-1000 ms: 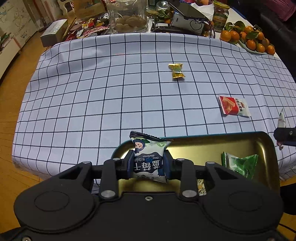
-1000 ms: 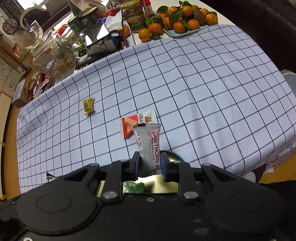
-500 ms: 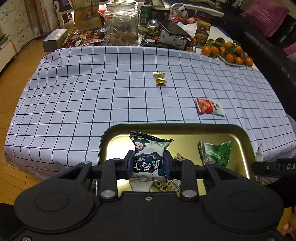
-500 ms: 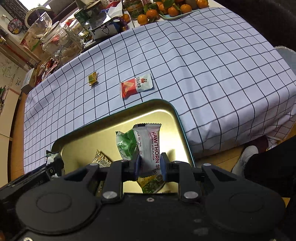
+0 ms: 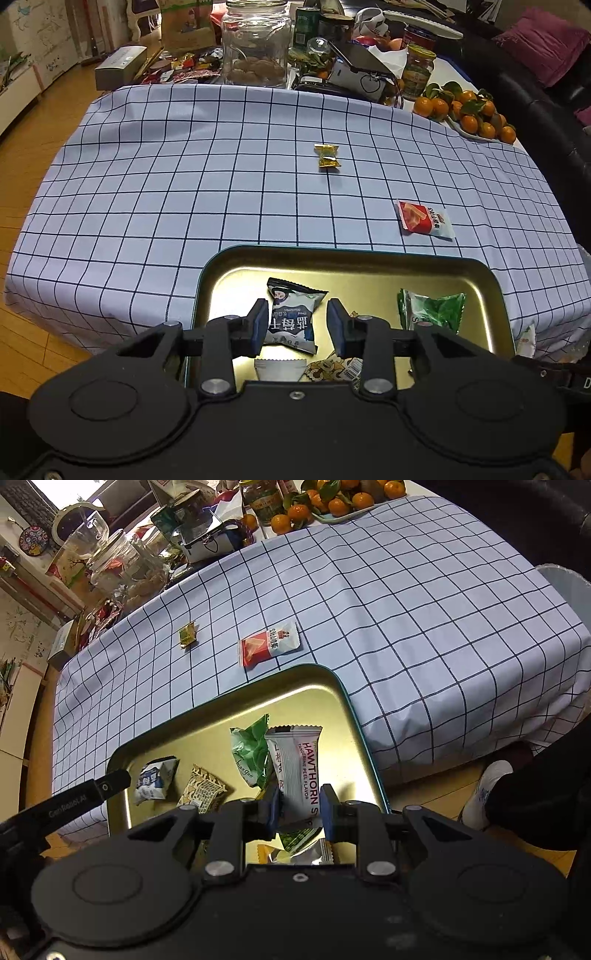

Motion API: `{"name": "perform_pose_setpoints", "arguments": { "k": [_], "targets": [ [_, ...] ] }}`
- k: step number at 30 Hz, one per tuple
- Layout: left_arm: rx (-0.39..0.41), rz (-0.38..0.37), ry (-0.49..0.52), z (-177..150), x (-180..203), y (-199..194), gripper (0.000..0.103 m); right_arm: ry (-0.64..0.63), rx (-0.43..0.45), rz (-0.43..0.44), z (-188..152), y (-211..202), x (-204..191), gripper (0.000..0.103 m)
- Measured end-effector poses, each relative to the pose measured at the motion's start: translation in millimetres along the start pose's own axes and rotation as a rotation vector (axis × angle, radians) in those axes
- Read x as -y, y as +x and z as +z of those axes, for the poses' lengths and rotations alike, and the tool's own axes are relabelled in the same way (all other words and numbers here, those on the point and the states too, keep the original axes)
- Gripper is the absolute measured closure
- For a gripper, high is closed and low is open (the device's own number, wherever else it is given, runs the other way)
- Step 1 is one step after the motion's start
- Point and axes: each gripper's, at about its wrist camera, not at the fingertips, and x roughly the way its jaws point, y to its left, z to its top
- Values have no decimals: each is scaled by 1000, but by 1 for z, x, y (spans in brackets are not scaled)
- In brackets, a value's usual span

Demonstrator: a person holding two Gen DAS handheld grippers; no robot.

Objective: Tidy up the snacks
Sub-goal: 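Open the right tool to drop the hawthorn strip packet into the tray, then move both tools away from the tray back toward the remaining snacks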

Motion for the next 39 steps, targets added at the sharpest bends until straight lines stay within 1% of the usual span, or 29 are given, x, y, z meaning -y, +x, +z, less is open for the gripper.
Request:
{"name": "perform_pose_setpoints", "arguments": {
  "k": [7, 12, 16, 20, 24, 30, 35, 39],
  "targets": [
    [-26, 13, 6, 0, 0, 4, 58, -8, -11, 26, 1, 2, -2, 79],
    [-33, 10, 28, -1, 3, 5, 58, -24, 2, 1, 4, 3, -5, 79],
    [-38, 8, 43, -1, 5, 6, 58, -67, 2, 1, 14, 6, -14, 78],
    [-37, 11, 47, -2, 5, 6, 58, -62, 23, -41, 19, 11, -17, 77],
    [-40, -2, 39, -1, 4, 6, 58, -40, 1, 2, 22, 12, -16, 77],
    [-42, -2, 41, 0, 4, 6, 58, -77, 36, -37, 15, 7, -19, 77],
    [-49, -4, 46, -1, 5, 5, 58, -112, 7, -42, 8, 8, -22, 77],
    [-71, 3, 58, -3, 6, 7, 58, -147, -5, -54, 4, 8, -27, 77]
  ]
}}
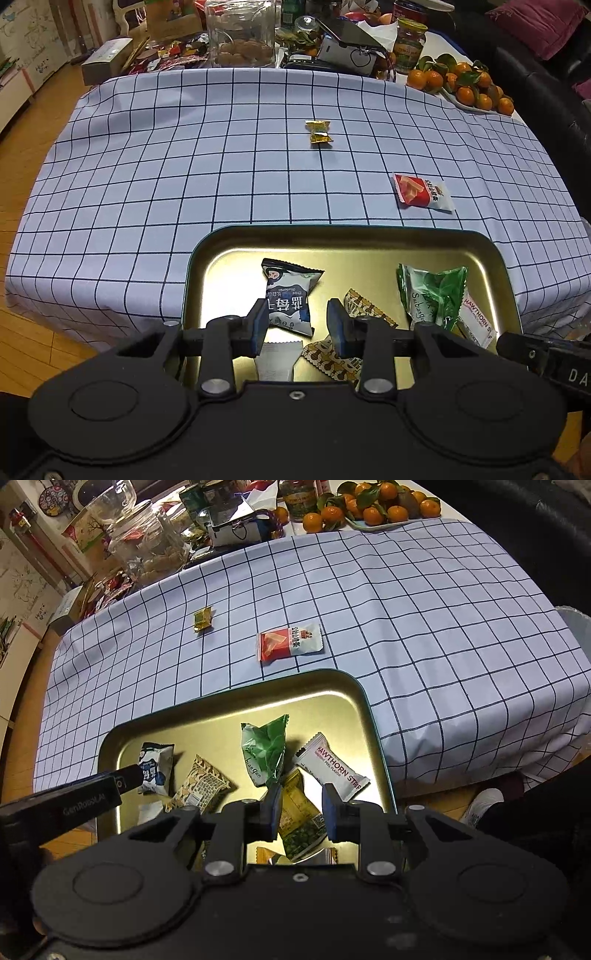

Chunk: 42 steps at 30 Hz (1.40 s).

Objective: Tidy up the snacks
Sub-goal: 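Move both tools away from the tray back toward the remaining snacks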

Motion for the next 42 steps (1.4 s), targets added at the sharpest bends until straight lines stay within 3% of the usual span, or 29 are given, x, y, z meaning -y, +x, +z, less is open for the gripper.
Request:
{"name": "perform_pose_setpoints", "arguments": {
  "k": [9, 14, 18, 23, 26, 29, 36, 42],
  "targets": [
    [-144, 10, -18, 3, -6, 12, 58, -93, -138, -96, -5, 13, -13, 77],
    [-186, -2, -35, 15, -7, 6, 58, -85, -266, -97, 3, 20, -9, 77],
    [-194, 21, -4, 28, -2, 4, 58, -102, -304, -109, 23, 19, -10, 77],
    [-208, -37, -18, 54, -3, 7, 59, -108, -290, -89, 64, 20, -15, 72],
    [-194, -14, -15, 74, -1, 11, 59, -105, -246, -73, 93, 25, -20, 62],
    [-173, 23, 3, 95, 3, 16, 58, -124, -203, -76, 121, 35, -26, 61],
    [-150, 71, 26, 144, 10, 46, 58, -217, -166, -173, 174, 70, -45, 59],
    [-164, 92, -42, 175, 4, 83, 58, -210, -190, -243, 209, 103, -49, 59]
  ]
}}
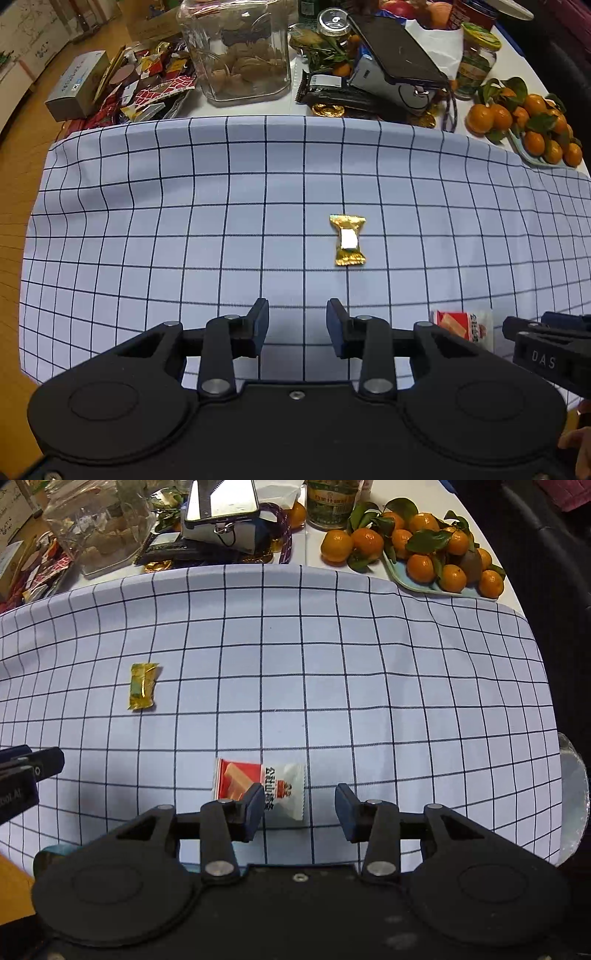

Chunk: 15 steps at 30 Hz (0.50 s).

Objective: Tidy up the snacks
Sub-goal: 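Move both tools away from the tray back toward the remaining snacks, then position the right tool around the red-and-white hawthorn packet and close on it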

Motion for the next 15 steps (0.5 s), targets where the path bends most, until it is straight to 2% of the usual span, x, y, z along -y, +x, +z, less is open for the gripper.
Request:
{"name": "perform_pose_setpoints", "arguments": {
  "k": [4, 9, 15],
  "targets": [
    [-7, 14, 5, 9, -2, 15, 58, 11, -34, -26, 16, 20, 1, 60],
    [-68, -75, -10, 15, -7, 25, 58, -18, -80, -82, 19, 48, 2, 60],
    [-84, -76, -11, 18, -9, 27, 59, 15, -110, -44, 20, 56, 11, 60]
  ]
}}
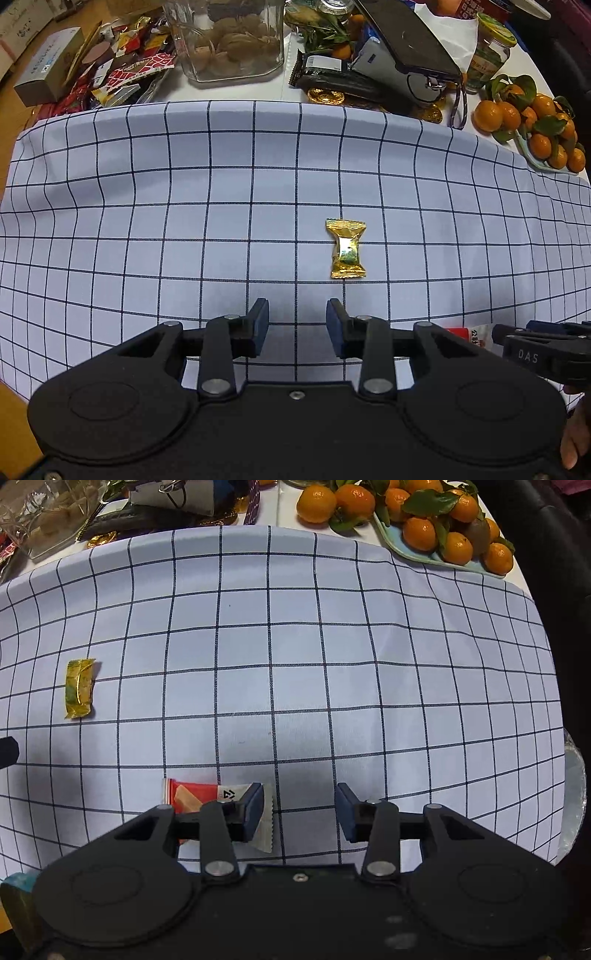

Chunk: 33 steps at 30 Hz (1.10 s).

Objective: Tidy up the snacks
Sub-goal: 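Position the right tool around the red-and-white hawthorn packet and close on it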

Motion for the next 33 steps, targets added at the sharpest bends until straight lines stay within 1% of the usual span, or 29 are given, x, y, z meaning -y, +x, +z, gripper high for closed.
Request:
{"name": "perform_pose_setpoints", "arguments": {
  "k": [8, 10, 13, 16, 21, 24, 27, 28, 30, 33],
  "targets": [
    [-43, -16, 25, 4, 2, 10, 59, -15, -56, 144, 6, 2, 5, 60],
    [-50, -26, 18, 5, -1, 11, 59, -24, -58, 155, 5, -2, 5, 60],
    [-62, -30, 5, 6, -4, 13, 59, -65, -40, 145, -1, -7, 2, 60],
    [-72, -26, -2, 6, -5, 16, 59, -160, -27, 127, -13, -9, -9, 60],
    [-87, -28, -6, 6, -3, 19, 59, -334, -1, 62, -32, -6, -31, 60],
    [-89, -27, 0, 7, -2, 20, 59, -402, 2, 30, -39, 0, -44, 60],
    [-90, -23, -4, 8, -2, 21, 58, -415, -8, -1, -40, 12, -53, 60],
    [-92, -24, -7, 9, -2, 22, 59, -404, -15, -3, -38, 14, -54, 59],
    [-96, -27, -15, 9, -4, 23, 59, -372, -18, 22, -33, 15, -53, 62],
    [-102, -27, -28, 10, -6, 25, 59, -310, -51, 54, -21, 19, -46, 62]
  ]
}}
